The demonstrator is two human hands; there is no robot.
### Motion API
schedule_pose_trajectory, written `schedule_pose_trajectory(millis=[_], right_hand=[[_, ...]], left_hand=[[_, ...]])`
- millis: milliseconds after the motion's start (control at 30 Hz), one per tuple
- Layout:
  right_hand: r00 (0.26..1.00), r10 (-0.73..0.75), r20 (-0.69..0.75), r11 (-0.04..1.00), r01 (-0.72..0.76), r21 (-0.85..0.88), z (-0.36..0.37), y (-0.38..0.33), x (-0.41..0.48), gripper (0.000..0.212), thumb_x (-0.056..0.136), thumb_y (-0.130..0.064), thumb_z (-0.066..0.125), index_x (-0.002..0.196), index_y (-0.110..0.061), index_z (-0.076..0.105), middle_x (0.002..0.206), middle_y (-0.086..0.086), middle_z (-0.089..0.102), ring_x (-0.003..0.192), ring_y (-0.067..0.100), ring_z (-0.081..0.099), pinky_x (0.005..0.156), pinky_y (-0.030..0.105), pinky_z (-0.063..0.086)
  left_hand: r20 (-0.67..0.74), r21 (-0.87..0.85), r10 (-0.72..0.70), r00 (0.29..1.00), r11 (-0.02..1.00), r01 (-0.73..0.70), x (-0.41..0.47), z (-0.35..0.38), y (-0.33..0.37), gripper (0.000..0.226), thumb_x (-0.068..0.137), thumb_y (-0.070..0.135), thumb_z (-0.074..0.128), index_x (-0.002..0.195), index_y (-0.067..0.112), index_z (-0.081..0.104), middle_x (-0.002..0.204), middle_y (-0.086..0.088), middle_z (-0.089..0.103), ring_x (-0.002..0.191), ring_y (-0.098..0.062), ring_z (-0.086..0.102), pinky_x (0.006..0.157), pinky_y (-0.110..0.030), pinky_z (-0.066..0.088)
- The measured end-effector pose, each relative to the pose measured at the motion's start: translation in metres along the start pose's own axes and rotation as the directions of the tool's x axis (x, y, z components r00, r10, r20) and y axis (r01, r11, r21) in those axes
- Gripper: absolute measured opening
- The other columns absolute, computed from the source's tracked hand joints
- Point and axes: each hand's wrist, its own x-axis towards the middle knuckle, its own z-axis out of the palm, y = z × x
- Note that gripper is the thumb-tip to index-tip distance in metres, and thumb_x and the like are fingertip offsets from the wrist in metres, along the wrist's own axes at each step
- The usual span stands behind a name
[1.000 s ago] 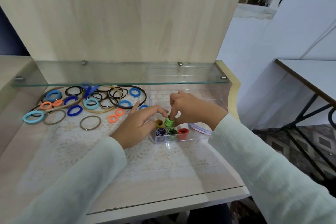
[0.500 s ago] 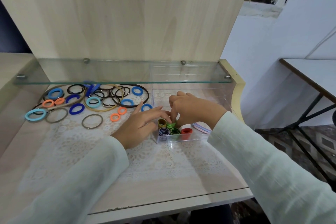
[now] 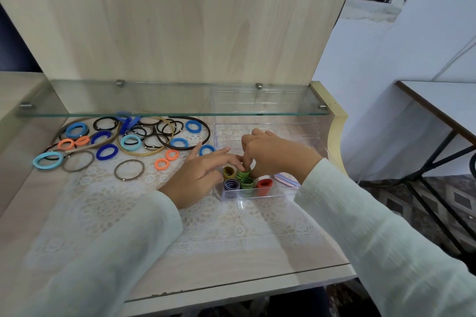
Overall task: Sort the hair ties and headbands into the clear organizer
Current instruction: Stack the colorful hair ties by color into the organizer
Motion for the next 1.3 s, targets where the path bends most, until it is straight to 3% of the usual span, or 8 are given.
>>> schedule_pose_trajectory(millis=[133, 333, 533, 767, 867, 1067, 1300], right_hand=[[1.0, -0.001, 0.0, 1.0, 0.001, 0.028, 0.001, -0.001, 0.001, 0.023, 0.087, -0.032, 0.066, 0.11, -0.029, 0.071, 0.117, -0.001, 0.048, 0.111, 0.02, 0.036, 0.085, 0.027, 0.027], [1.0, -0.001, 0.006, 0.998, 0.0, 0.059, 0.002, -0.001, -0.001, 0.021, 0.086, -0.031, 0.068, 0.106, -0.031, 0.072, 0.114, -0.001, 0.047, 0.109, 0.019, 0.036, 0.086, 0.028, 0.029], [0.999, 0.016, 0.051, 0.998, -0.019, 0.061, -0.001, -0.004, -0.004, 0.033, 0.087, -0.013, 0.06, 0.113, -0.031, 0.068, 0.12, 0.0, 0.046, 0.111, 0.02, 0.034, 0.088, 0.028, 0.026], [0.996, 0.027, 0.089, 0.997, -0.034, 0.075, -0.004, -0.006, -0.006, 0.037, 0.089, -0.009, 0.056, 0.115, -0.032, 0.067, 0.12, 0.001, 0.046, 0.112, 0.021, 0.034, 0.09, 0.029, 0.027], [0.997, 0.024, 0.07, 0.99, -0.033, 0.134, -0.006, -0.003, -0.007, 0.039, 0.087, -0.007, 0.053, 0.111, -0.034, 0.068, 0.114, 0.0, 0.047, 0.106, 0.019, 0.035, 0.09, 0.03, 0.031], [0.989, 0.124, -0.08, 0.957, -0.098, 0.274, 0.0, 0.01, -0.017, 0.013, 0.087, -0.028, 0.057, 0.097, -0.027, 0.065, 0.096, -0.004, 0.048, 0.097, 0.016, 0.04, 0.087, 0.034, 0.038], [0.98, 0.186, -0.07, 0.945, -0.159, 0.285, 0.02, 0.011, -0.016, 0.023, 0.087, -0.046, 0.057, 0.093, -0.027, 0.067, 0.098, -0.004, 0.051, 0.098, 0.015, 0.039, 0.084, 0.032, 0.034]], left_hand=[[0.0, -0.01, -0.009, 1.0, 1.0, 0.009, 0.0, 0.0, 0.001, 0.056, 0.074, 0.013, 0.035, 0.109, 0.049, 0.06, 0.128, 0.033, 0.055, 0.14, 0.013, 0.023, 0.121, -0.04, -0.012], [0.0, 0.046, 0.015, 1.0, 0.999, -0.015, 0.0, 0.001, 0.0, 0.055, 0.074, 0.013, 0.035, 0.11, 0.044, 0.064, 0.123, 0.044, 0.052, 0.141, 0.01, 0.024, 0.121, -0.042, -0.013], [-0.012, 0.08, 0.024, 1.0, 0.997, -0.023, -0.001, 0.002, -0.003, 0.056, 0.074, 0.013, 0.036, 0.11, 0.044, 0.064, 0.126, 0.038, 0.055, 0.139, 0.013, 0.024, 0.121, -0.046, -0.011], [-0.021, 0.109, 0.053, 0.998, 0.993, -0.051, -0.001, 0.003, -0.005, 0.053, 0.077, 0.012, 0.038, 0.107, 0.047, 0.063, 0.124, 0.039, 0.056, 0.138, 0.017, 0.021, 0.121, -0.043, -0.013], [-0.023, 0.121, 0.057, 0.998, 0.991, -0.053, -0.001, 0.003, -0.005, 0.051, 0.077, 0.012, 0.039, 0.109, 0.042, 0.065, 0.124, 0.036, 0.057, 0.14, 0.011, 0.023, 0.121, -0.043, -0.013], [-0.026, 0.099, 0.055, 0.998, 0.994, -0.052, -0.002, 0.003, -0.005, 0.053, 0.077, 0.01, 0.039, 0.11, 0.045, 0.062, 0.128, 0.04, 0.052, 0.142, 0.007, 0.025, 0.121, -0.042, -0.011], [-0.02, 0.108, 0.038, 0.999, 0.994, -0.036, -0.002, 0.004, -0.004, 0.052, 0.077, 0.013, 0.039, 0.114, 0.041, 0.062, 0.13, 0.04, 0.051, 0.141, 0.011, 0.02, 0.121, -0.044, -0.01]])
